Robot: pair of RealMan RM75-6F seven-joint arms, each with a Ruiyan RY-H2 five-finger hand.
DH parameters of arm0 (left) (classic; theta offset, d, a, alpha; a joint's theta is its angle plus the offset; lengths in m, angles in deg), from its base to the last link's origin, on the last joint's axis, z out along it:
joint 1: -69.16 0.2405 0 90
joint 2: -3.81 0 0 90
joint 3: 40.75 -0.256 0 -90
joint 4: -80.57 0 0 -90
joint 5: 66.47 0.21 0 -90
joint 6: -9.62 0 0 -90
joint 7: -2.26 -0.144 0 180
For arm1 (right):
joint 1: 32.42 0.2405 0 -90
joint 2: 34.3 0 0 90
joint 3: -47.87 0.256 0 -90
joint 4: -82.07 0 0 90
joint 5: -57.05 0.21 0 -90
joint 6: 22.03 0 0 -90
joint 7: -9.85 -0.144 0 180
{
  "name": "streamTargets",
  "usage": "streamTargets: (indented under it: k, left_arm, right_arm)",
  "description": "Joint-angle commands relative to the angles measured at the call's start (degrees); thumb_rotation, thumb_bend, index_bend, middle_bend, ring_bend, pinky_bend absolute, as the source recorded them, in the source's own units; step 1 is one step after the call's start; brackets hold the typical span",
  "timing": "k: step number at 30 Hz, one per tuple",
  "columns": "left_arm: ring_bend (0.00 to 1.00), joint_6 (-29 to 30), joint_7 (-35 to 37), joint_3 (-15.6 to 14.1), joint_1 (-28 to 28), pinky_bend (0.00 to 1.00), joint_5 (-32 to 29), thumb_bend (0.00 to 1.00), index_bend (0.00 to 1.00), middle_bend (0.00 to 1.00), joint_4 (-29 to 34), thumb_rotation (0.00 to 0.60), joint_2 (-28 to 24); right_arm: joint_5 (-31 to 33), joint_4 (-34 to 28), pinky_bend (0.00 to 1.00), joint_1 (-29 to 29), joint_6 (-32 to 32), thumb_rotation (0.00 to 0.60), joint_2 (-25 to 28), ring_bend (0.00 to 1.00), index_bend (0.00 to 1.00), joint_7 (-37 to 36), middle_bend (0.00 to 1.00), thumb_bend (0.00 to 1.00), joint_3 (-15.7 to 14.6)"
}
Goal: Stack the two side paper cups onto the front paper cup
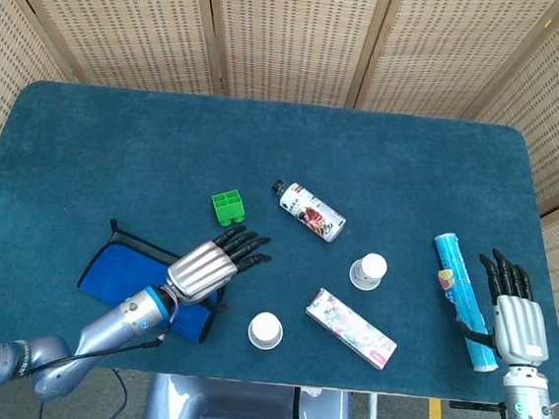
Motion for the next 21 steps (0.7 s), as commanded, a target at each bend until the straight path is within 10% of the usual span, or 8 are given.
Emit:
streamTargets:
  k: [1, 14, 21]
  left_arm:
    - [0.00, 7.70, 2.47, -2.41, 6.12, 0.00, 3.31, 0.12, 0.10, 0.00, 0.65, 0.600, -3.03]
    - [0.00, 29.20, -4.79, -8.46, 23.82, 0.00, 7.24, 0.12, 0.07, 0.00, -4.98, 0.600, -4.57]
    - [0.00, 32.66, 2.74, -9.89, 29.93, 0.00, 7.49, 0.12, 0.07, 0.00, -9.61, 0.600, -4.98]
  right_arm:
    - [-0.20, 0.09, 0.00, 0.15, -0.11, 0.600, -0.30, 0.00, 0.04, 0.39, 0.00, 0.06, -0.14]
    - [-1.43, 0.40, 0.00, 1.37, -0.45, 0.600, -2.41, 0.00, 0.05, 4.83, 0.00, 0.06, -0.53]
    - [-3.43, -5.22, 0.00, 7.77, -5.81, 0.600, -1.03, 0.00, 0.23, 8.07, 0.00, 0.07, 2.42]
